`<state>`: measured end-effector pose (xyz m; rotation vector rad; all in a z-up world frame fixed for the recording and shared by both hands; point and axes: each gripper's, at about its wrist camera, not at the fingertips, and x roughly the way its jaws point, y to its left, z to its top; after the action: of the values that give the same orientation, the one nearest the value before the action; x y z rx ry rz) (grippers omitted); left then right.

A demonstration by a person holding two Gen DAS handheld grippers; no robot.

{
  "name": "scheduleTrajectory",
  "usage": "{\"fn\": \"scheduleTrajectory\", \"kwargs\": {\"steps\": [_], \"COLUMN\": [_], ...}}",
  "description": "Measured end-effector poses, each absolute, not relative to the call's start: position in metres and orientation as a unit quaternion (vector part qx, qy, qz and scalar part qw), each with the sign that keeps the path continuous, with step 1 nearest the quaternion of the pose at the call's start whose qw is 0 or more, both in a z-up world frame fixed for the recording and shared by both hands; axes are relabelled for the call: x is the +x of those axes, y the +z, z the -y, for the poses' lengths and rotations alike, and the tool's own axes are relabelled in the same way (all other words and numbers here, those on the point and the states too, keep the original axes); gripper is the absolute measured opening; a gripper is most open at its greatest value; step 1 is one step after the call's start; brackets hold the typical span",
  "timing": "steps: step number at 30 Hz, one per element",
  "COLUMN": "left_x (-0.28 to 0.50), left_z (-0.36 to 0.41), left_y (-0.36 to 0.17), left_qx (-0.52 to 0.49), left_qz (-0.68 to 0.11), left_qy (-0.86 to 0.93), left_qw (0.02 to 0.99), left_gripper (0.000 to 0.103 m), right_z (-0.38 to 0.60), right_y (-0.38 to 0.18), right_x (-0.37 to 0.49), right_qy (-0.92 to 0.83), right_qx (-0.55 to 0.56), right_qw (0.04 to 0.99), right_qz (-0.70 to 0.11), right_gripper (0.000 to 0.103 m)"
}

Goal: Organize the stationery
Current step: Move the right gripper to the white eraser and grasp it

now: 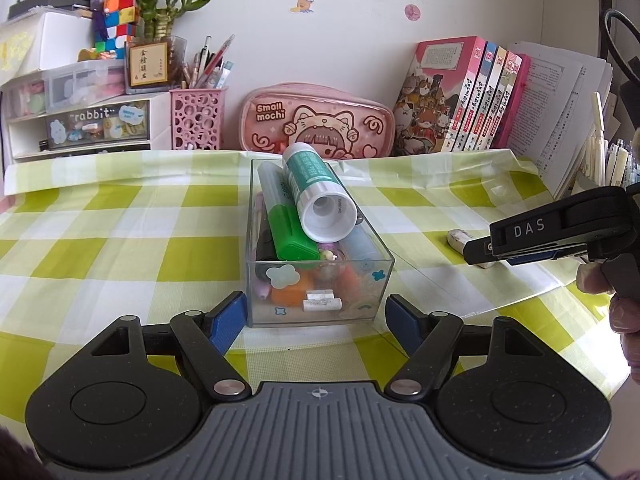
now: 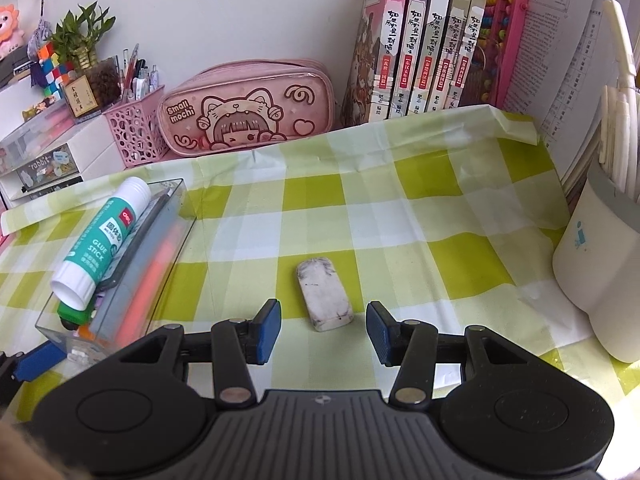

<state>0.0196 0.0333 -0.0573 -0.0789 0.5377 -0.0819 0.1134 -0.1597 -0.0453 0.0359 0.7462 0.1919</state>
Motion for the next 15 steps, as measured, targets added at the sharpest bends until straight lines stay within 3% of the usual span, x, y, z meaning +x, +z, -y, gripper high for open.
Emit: {"fn": "scheduleTrajectory", "kwargs": {"steps": [15], "left_x": [0.019], "left_z": [-0.033], "left_y": [-0.057], "left_qx": [-0.039], "left_qz": [-0.265], "left_qy": [-0.041], "left_qw": [0.962], "left_gripper": [0.074], "right_z": [0.165], "right_y": [-0.057], "right_x": [0.109], "right_qy": [0.134], "right_qx": [-0.031], "right_qw": [0.936], "right_qz": [-0.323], "right_gripper": [0.049]}}
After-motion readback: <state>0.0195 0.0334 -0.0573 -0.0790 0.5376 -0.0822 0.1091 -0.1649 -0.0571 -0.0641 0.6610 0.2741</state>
